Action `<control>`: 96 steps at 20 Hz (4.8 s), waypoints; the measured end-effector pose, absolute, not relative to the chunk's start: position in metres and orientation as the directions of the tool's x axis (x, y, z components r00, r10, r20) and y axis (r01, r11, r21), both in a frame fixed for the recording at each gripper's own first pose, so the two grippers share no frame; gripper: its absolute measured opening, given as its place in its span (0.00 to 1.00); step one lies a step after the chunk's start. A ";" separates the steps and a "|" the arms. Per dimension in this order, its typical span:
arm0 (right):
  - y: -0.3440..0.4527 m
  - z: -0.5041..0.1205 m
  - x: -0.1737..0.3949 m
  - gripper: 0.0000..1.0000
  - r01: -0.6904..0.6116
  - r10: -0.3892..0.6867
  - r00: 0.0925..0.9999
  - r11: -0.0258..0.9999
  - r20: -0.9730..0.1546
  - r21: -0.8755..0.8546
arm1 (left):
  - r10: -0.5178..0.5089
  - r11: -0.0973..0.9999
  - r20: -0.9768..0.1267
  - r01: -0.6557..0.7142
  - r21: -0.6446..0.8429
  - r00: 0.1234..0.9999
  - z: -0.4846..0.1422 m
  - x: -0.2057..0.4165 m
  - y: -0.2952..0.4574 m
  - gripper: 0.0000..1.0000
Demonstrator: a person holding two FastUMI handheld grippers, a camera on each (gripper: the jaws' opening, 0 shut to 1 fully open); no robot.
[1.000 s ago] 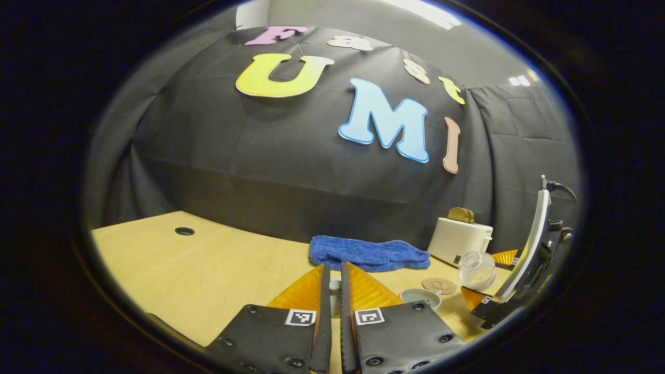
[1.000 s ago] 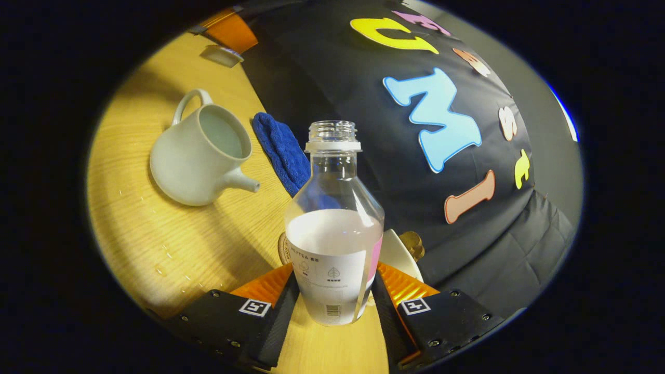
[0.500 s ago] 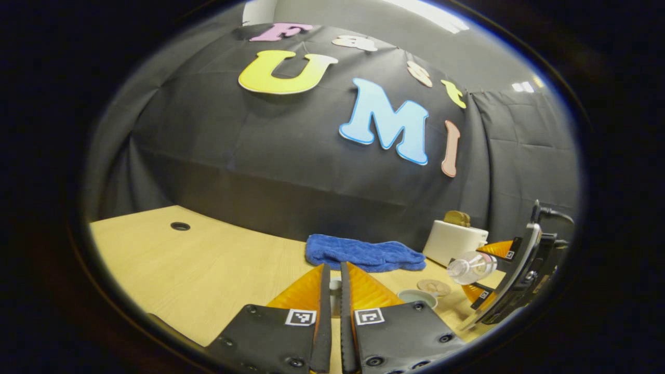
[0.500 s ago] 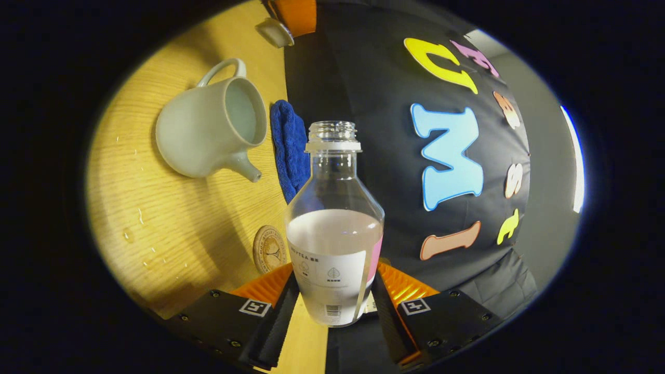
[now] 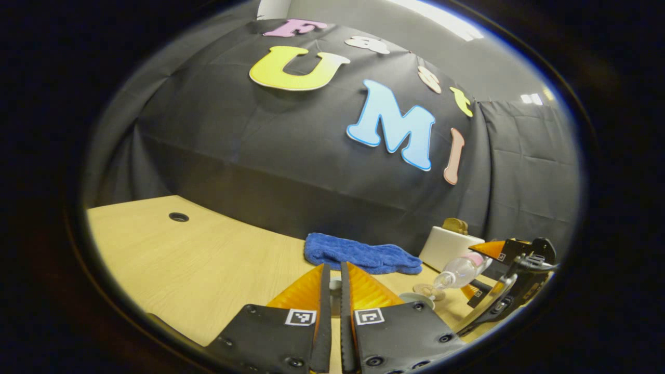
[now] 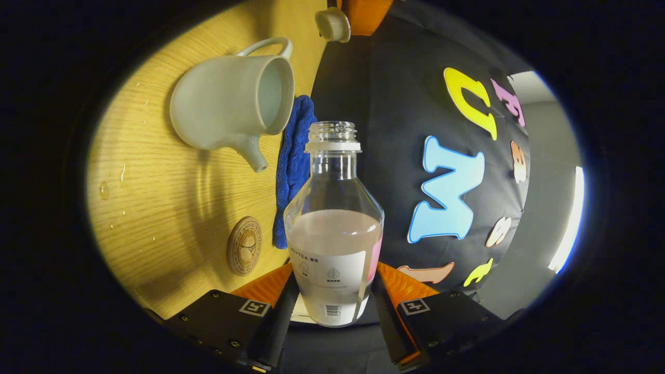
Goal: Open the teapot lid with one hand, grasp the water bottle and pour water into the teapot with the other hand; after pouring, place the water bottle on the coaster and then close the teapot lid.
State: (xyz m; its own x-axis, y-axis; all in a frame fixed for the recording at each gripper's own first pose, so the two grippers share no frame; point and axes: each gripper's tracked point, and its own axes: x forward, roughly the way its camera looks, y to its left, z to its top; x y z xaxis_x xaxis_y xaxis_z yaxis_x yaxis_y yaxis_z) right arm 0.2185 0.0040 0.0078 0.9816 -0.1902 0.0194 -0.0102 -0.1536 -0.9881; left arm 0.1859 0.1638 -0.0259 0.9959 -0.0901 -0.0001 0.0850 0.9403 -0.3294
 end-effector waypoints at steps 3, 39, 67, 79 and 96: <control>0.007 0.008 0.215 0.75 -0.007 -0.174 0.984 -0.202 0.028 -0.979 | -0.091 0.940 0.000 0.086 -0.331 0.996 -0.026 0.186 0.164 0.17; 0.068 0.065 0.215 0.75 0.152 0.050 0.986 -0.667 0.159 -0.730 | -0.085 0.905 -0.002 0.076 -0.419 0.996 -0.028 0.188 0.176 0.17; 0.021 0.008 0.215 0.76 -0.100 -0.101 0.990 -0.003 -0.100 -0.995 | -0.090 0.904 -0.006 0.080 -0.420 0.996 -0.028 0.187 0.173 0.17; -0.017 -0.015 0.229 0.76 -0.150 -0.084 0.961 0.644 -0.264 -0.750 | -0.090 0.906 -0.009 0.079 -0.415 0.996 -0.029 0.189 0.172 0.17; -0.022 -0.039 0.279 0.76 -0.011 -0.008 0.964 0.998 -0.265 -0.069 | -0.102 0.918 -0.010 0.091 -0.386 0.995 -0.027 0.189 0.167 0.17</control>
State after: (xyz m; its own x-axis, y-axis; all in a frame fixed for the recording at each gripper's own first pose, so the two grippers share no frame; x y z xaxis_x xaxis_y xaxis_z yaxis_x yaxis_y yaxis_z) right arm 0.2792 -0.0225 -0.0392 0.9642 -0.0079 -0.2650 -0.0108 0.9975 -0.0693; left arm 0.1885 0.1666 -0.0268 0.9947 -0.1021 -0.0096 0.0905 0.9182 -0.3856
